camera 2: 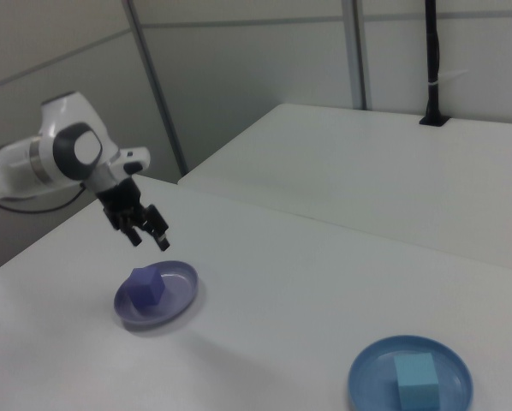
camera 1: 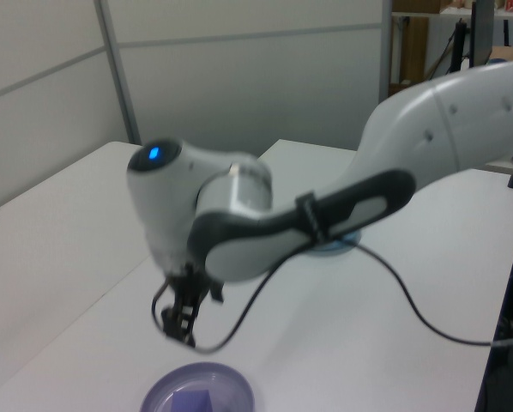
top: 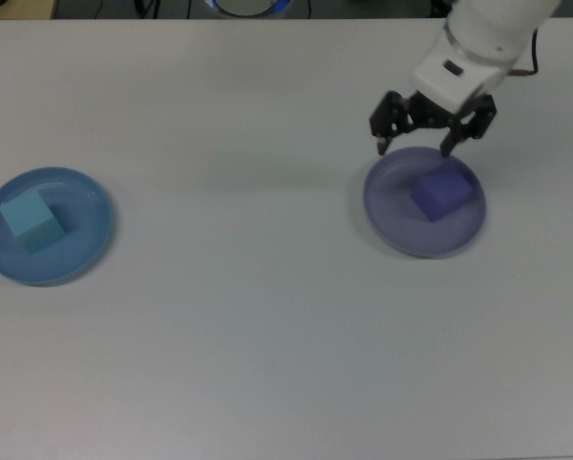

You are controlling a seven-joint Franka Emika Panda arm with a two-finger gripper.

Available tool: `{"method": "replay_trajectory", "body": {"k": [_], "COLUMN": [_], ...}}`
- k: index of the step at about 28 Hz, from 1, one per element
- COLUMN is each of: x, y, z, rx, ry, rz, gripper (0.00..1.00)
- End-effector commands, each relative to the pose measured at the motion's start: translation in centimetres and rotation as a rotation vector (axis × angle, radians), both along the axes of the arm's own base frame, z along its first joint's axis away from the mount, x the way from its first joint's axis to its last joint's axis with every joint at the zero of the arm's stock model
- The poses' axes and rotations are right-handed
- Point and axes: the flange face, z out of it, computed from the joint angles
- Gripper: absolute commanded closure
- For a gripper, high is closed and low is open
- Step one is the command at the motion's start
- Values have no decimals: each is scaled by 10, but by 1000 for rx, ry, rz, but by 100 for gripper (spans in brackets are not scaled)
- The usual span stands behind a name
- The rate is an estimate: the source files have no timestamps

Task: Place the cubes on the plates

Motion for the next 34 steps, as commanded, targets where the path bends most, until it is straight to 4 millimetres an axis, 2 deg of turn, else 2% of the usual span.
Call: {"method": "replay_trajectory", "body": {"k": [1, 4, 5, 9, 10, 15, 16, 20, 21, 25, 27, 30, 31, 34], "x": [-7, -7, -8, -14, -16, -18, -17, -12, -9, -4, -3, -6, -7, -9], "y": [-53, -81, -99, -125, -144, -194, -211, -249, -263, -280, -298, -304, -320, -320], "z": [45, 58, 68, 81, 86, 107, 112, 114, 113, 104, 97, 106, 110, 112], "rx": [-26, -43, -49, -83, -95, -73, -42, 40, 62, 69, 102, 181, 227, 235], "ry": [-3, 18, 26, 63, 98, 120, 117, 119, 115, 127, 157, 152, 145, 145], "rz": [-109, -150, -160, -126, -114, -91, -114, -180, -208, -212, -175, -147, -168, -177], "gripper": [0, 0, 0, 0, 0, 0, 0, 0, 0, 0, 0, 0, 0, 0]}}
